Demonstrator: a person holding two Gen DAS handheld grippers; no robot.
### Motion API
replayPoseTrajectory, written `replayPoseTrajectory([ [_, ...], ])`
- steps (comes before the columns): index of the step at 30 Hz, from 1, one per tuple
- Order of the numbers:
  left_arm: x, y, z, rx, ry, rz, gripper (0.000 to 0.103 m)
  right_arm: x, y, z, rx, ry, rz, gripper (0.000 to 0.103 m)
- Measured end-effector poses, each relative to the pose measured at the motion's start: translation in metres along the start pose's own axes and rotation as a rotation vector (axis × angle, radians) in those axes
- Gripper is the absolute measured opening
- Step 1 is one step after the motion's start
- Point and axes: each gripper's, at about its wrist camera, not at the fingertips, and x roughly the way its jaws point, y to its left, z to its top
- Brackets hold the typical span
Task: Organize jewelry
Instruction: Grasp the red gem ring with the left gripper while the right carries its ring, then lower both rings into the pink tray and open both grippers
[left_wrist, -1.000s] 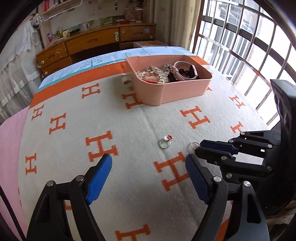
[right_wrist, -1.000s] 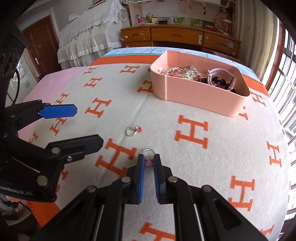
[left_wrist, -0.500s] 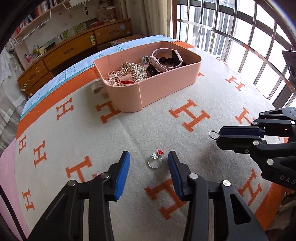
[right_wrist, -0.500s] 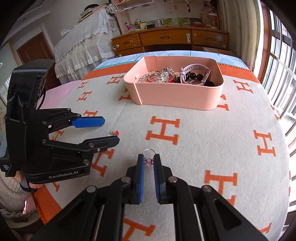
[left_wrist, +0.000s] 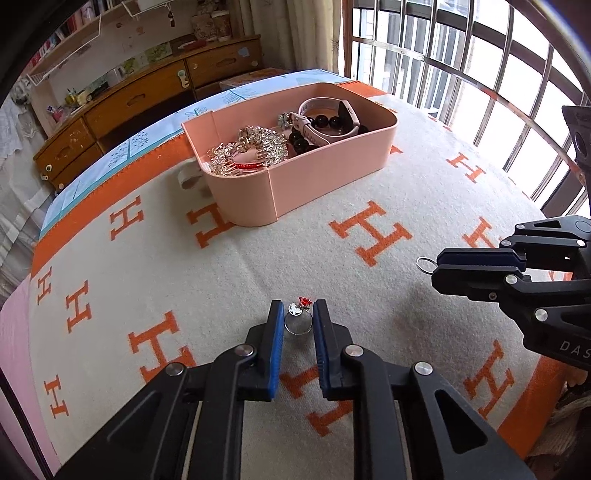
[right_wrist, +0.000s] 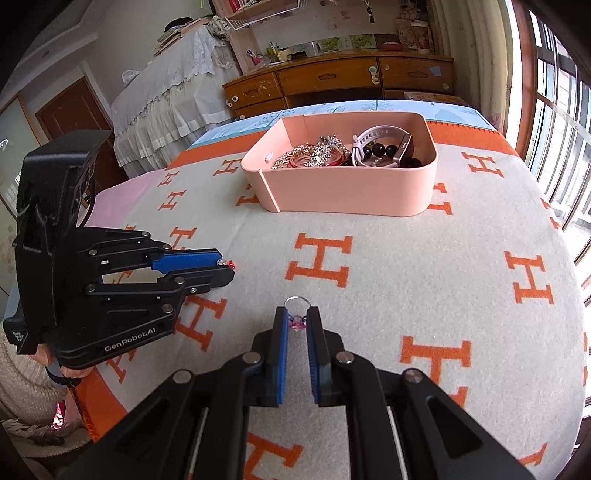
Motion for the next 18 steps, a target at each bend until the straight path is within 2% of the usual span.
replayPoseTrajectory([
  [7,-0.027,0.006,0.022,-0.05,-0.037,-0.002,0.014,-0.019,-0.001,0.024,-0.005,-0.039,0.022,0.01],
  [13,-0.052,0.019,0.066,-0.119,-0.067,0.017,0.014,-0.044,-0.012,0.077,-0.001,-0.103,0.029,0.01],
  [18,-0.062,0.029,0.112,-0.185,-0.098,0.004,0.014,-0.046,-0.041,0.125,0.084,-0.117,0.03,0.01],
])
